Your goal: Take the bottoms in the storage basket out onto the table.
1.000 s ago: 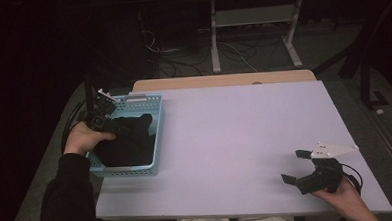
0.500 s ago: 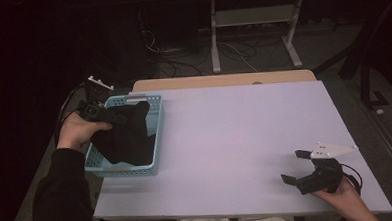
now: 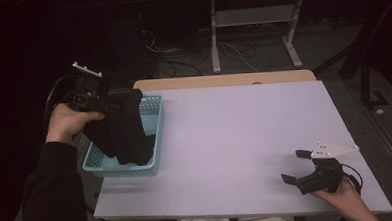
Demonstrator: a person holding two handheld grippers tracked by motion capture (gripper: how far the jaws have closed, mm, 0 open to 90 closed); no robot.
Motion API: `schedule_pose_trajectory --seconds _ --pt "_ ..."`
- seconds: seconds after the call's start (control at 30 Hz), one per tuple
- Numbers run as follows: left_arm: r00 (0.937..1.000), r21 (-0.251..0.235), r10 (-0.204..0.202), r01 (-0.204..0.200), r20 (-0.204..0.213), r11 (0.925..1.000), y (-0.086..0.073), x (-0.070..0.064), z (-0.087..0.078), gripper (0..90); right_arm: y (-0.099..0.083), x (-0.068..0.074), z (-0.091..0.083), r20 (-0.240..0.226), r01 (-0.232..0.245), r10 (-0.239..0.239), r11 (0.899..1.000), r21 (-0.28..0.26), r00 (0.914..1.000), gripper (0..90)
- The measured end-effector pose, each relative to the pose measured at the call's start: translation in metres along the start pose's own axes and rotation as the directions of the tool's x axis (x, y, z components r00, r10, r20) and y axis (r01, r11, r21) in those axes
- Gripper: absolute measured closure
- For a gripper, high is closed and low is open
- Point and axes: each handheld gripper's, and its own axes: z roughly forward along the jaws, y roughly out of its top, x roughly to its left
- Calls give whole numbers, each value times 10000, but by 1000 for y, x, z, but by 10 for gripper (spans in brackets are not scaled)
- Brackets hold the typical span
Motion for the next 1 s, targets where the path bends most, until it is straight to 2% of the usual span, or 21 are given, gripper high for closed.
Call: schedule_pose_trajectory --seconds 0.3,0.63,1.0 --pt "9998 -264 161 -163 -73 9995 16 -11 -23 742 0 0 -1 -4 -25 25 10000 -39 10000 0" --pt "9994 -419 324 -329 -132 9986 29 -21 -42 742 1 -1 -2 24 -31 31 9999 -106 10000 0" --pt "9988 -814 462 -474 -159 9956 42 -32 -67 743 1 -1 -3 36 -64 65 9998 -170 10000 0"
